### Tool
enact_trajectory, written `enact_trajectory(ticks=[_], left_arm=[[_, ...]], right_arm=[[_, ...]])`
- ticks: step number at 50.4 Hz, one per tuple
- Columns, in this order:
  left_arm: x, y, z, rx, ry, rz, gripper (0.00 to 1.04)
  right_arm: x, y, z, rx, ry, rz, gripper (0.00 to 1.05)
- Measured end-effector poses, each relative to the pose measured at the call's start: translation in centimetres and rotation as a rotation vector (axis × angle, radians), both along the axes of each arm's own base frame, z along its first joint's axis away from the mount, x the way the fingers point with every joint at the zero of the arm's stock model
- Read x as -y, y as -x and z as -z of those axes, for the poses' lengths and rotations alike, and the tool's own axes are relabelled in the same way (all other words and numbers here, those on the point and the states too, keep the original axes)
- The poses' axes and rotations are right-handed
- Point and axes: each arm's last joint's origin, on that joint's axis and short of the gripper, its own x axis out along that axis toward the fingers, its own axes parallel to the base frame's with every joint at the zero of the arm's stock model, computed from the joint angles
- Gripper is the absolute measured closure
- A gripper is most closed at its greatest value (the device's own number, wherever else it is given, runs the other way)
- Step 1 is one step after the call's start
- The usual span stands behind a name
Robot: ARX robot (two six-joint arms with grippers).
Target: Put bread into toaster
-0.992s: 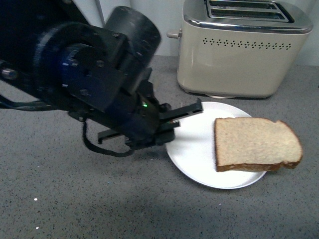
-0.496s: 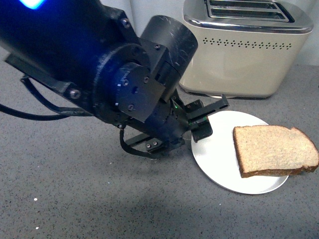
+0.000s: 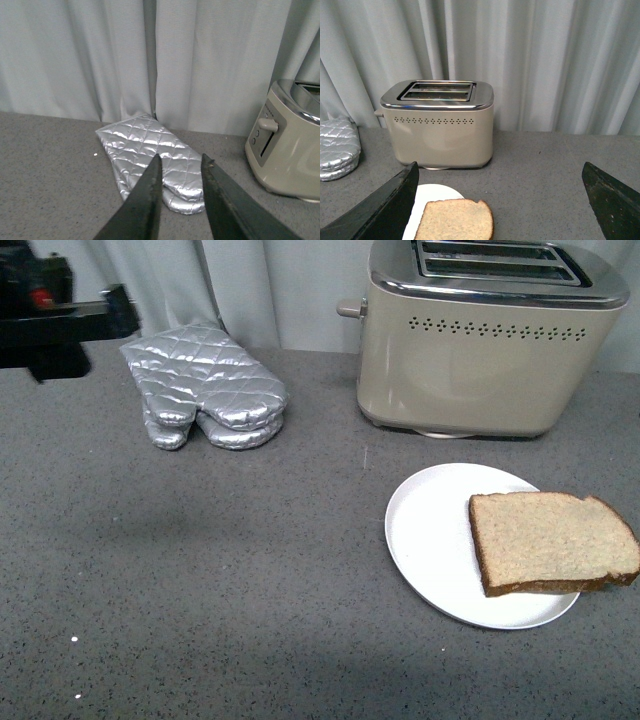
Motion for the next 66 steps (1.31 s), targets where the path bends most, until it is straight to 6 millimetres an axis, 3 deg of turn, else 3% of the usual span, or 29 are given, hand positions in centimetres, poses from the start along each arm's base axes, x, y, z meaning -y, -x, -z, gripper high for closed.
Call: enact_trajectory(ticks=[6,22,32,48,66], left_arm=[[-2.2,2.5,-0.1,-0.022,-0.047,0.005,1.02],[-5.1,6.2,-0.9,-0.027,-0.064,-0.001,1.01],[-6.0,7.6,-2.1,-0.020,-0.065,0.003,1.01],[-7.7,9.9,-2.3,-0.016,-0.064,-0.003,1.01],[-7.8,11.4,-3.1,0.010,-0.064,-0.004,1.01]], right_arm=[[0.0,0.0,0.0,0.000,0.000,-0.001,0.10],[0.0,0.0,0.0,0.000,0.000,0.000,0.10],[0.0,0.0,0.0,0.000,0.000,0.000,0.10],[0.0,0.0,0.0,0.000,0.000,0.001,0.10],[0.0,0.0,0.0,0.000,0.000,0.001,0.10]])
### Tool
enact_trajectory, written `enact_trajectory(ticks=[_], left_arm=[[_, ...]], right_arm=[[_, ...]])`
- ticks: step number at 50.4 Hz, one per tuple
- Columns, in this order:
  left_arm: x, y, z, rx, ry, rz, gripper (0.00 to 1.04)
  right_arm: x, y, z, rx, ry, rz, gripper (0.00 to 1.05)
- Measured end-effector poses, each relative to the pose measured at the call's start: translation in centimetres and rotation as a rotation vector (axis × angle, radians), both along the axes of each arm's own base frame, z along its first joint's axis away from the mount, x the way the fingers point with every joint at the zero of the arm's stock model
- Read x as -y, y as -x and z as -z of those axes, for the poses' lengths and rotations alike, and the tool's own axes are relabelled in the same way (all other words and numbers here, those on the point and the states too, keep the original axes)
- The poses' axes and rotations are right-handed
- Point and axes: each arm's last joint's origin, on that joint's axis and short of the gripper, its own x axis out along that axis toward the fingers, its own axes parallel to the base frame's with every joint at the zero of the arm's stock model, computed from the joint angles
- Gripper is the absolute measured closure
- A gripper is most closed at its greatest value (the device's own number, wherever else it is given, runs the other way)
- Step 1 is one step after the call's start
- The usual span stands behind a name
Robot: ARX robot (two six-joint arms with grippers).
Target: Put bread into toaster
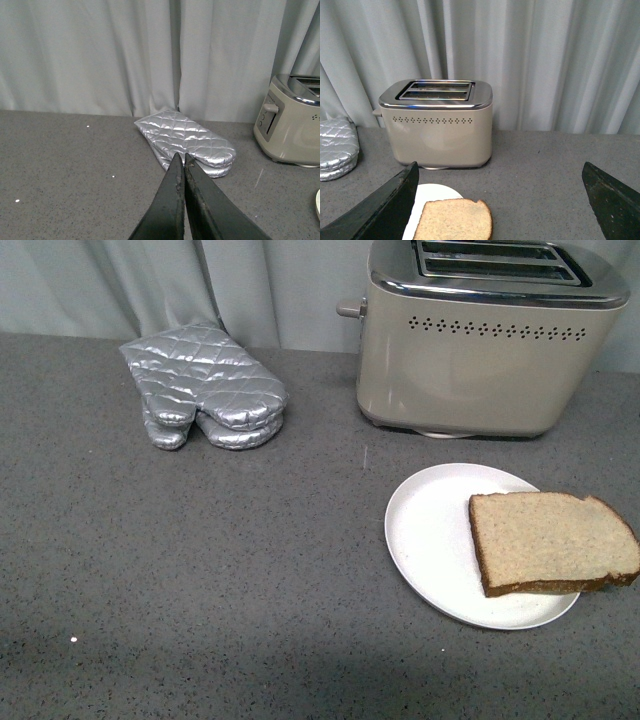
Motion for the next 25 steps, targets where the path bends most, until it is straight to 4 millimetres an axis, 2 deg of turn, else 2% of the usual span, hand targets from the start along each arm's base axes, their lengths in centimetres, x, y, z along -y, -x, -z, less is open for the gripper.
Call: enact_trajectory(ticks=[25], left_arm=[[0.0,1.6,-0.2,0.006,0.000,0.000,1.01]], right_arm=[[0.0,0.0,0.0,0.000,0.000,0.000,0.10]])
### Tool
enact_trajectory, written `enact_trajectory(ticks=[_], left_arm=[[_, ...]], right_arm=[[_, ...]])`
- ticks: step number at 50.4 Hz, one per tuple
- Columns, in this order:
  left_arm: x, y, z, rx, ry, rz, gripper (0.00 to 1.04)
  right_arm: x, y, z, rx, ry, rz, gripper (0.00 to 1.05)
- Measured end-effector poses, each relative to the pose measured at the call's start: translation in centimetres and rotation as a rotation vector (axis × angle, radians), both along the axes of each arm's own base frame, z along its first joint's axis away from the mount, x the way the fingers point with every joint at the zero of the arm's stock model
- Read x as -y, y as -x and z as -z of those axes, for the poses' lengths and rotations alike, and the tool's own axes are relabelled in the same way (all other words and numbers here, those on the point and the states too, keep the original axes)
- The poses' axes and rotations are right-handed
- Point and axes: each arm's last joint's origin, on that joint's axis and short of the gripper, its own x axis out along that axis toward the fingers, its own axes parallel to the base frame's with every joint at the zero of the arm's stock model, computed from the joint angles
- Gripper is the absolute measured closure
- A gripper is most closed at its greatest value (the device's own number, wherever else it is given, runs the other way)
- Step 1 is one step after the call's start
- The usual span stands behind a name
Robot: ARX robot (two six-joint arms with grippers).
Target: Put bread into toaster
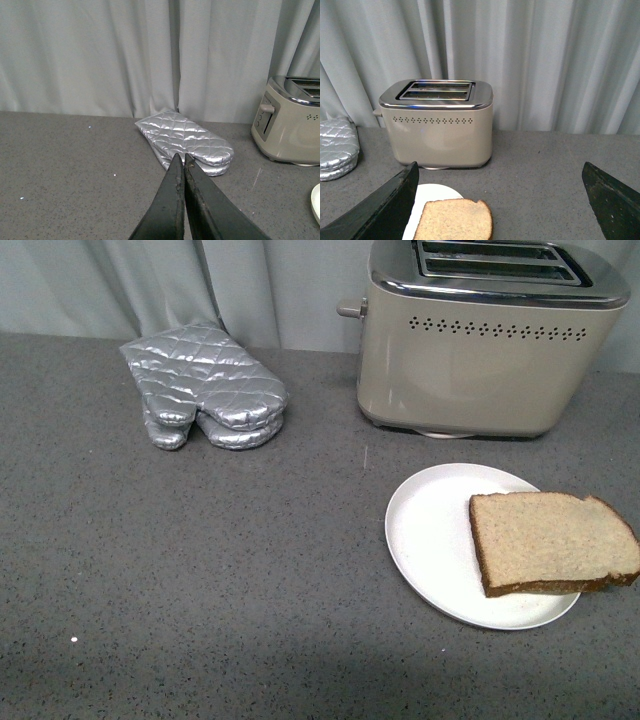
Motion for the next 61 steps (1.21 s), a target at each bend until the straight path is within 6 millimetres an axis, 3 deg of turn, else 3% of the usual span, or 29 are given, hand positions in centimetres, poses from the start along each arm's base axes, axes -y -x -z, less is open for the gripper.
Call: enact_trajectory(ticks=[31,39,48,61], left_arm=[[0.0,1.7,0.3,-0.007,0.000,0.002,1.01],[0.0,1.8,0.3,-0.006,0.000,0.002,0.75],[0.0,1.8,0.3,-0.006,0.000,0.002,0.48],[0.0,1.8,0.3,-0.006,0.000,0.002,0.07]], right_arm=[[0.0,0.0,0.0,0.000,0.000,0.000,0.10],[0.0,0.0,0.0,0.000,0.000,0.000,0.10],[0.0,-0.5,0.8,-0.182,0.163,0.033,0.10],[0.4,-3.5,0.5,-0.312,0.117,-0.037,0.10]])
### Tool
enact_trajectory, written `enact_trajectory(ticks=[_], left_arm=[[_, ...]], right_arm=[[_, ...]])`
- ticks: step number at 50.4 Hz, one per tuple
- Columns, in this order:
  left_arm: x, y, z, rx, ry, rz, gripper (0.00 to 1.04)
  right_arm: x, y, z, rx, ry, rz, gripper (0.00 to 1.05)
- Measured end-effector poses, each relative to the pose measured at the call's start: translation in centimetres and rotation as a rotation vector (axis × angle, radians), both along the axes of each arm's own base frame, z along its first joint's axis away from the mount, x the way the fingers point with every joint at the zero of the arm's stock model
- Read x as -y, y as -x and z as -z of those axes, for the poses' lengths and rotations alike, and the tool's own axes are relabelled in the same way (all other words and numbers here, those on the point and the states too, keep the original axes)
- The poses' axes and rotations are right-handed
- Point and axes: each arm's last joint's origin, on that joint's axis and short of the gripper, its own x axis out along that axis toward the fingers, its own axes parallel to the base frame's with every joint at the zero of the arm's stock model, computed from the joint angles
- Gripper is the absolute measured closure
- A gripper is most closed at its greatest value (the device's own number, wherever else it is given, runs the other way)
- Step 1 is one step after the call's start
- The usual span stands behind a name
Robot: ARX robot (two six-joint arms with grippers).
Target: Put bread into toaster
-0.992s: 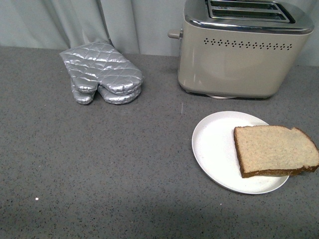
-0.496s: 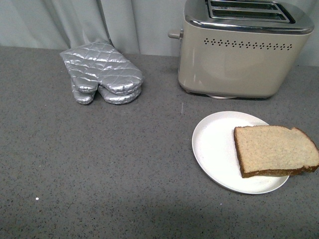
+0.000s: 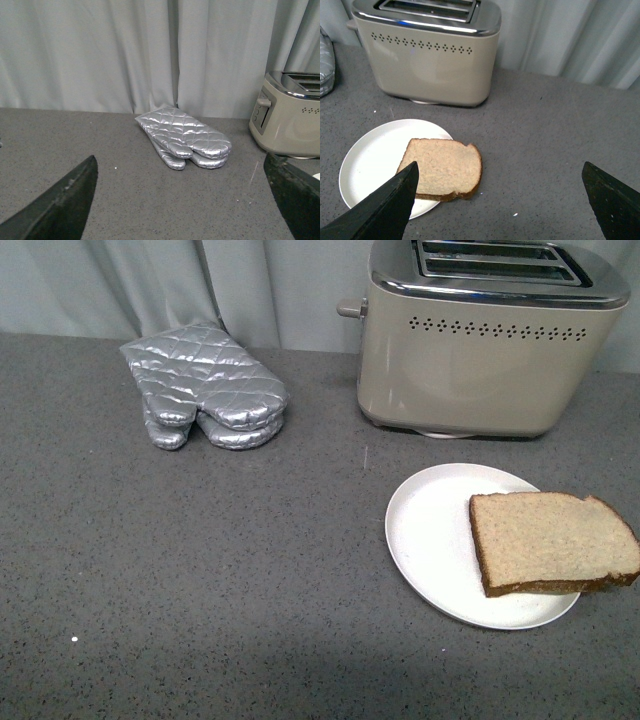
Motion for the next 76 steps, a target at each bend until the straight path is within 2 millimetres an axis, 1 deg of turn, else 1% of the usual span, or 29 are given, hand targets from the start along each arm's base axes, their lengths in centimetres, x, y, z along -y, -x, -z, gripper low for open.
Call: enact_trajectory(ticks=[1,4,10,14,17,21,22,23,27,30,34,39,46,48,52,53,58,67,73,74,76], left_arm=[[0.0,0.0,0.0,0.000,-0.002,0.000,0.05],[0.0,0.0,0.0,0.000,-0.002,0.000,0.07],[0.0,0.0,0.0,0.000,-0.002,0.000,0.07],[0.0,0.0,0.0,0.000,-0.002,0.000,0.07],[0.0,0.0,0.0,0.000,-0.002,0.000,0.07],[0.0,0.0,0.0,0.000,-0.002,0.000,0.07],[0.0,0.0,0.0,0.000,-0.002,0.000,0.07],[0.0,0.0,0.0,0.000,-0.002,0.000,0.07],[0.0,0.0,0.0,0.000,-0.002,0.000,0.07],[0.0,0.0,0.0,0.000,-0.002,0.000,0.07],[0.0,0.0,0.0,0.000,-0.002,0.000,0.07],[0.0,0.0,0.0,0.000,-0.002,0.000,0.07],[0.0,0.0,0.0,0.000,-0.002,0.000,0.07],[0.0,0.0,0.0,0.000,-0.002,0.000,0.07],[0.0,0.0,0.0,0.000,-0.002,0.000,0.07],[0.0,0.0,0.0,0.000,-0.002,0.000,0.07],[0.0,0.0,0.0,0.000,-0.002,0.000,0.07],[0.0,0.0,0.0,0.000,-0.002,0.000,0.07],[0.0,0.0,0.0,0.000,-0.002,0.000,0.07],[0.0,0.0,0.0,0.000,-0.002,0.000,0.07],[0.0,0.0,0.0,0.000,-0.002,0.000,0.07]], right_arm=[[0.2,-0.6,-0.1,-0.023,-0.016,-0.001,0.10],[0.7,-2.4,0.0,-0.092,-0.051,-0.002,0.10],[2.1,-6.6,1.3,-0.283,-0.126,0.005,0.10],[3.0,-9.6,2.7,-0.429,-0.207,-0.016,0.10],[3.5,-11.3,3.6,-0.505,-0.262,-0.033,0.10],[4.3,-14.0,5.2,-0.608,-0.394,-0.061,0.10],[4.4,-14.2,5.4,-0.617,-0.404,-0.063,0.10],[4.6,-15.0,5.8,-0.645,-0.443,-0.066,0.10],[5.2,-17.1,7.5,-0.719,-0.486,-0.050,0.10],[5.4,-18.0,8.5,-0.764,-0.511,-0.053,0.10],[5.4,-18.8,9.4,-0.811,-0.537,-0.052,0.10],[4.8,-19.7,10.3,-0.864,-0.557,-0.050,0.10],[4.0,-20.1,11.0,-0.892,-0.567,-0.055,0.10],[3.8,-20.2,11.2,-0.898,-0.569,-0.052,0.11],[3.4,-20.2,11.4,-0.904,-0.576,-0.055,0.21],[3.3,-20.3,11.5,-0.905,-0.577,-0.052,0.27],[3.3,-20.4,11.4,-0.904,-0.592,-0.035,0.45],[3.3,-20.3,11.2,-0.910,-0.599,-0.016,0.68],[3.3,-20.3,10.4,-0.896,-0.605,-0.009,0.83],[3.2,-20.2,9.9,-0.888,-0.608,-0.008,0.88],[3.2,-20.1,9.3,-0.878,-0.621,-0.006,0.95]])
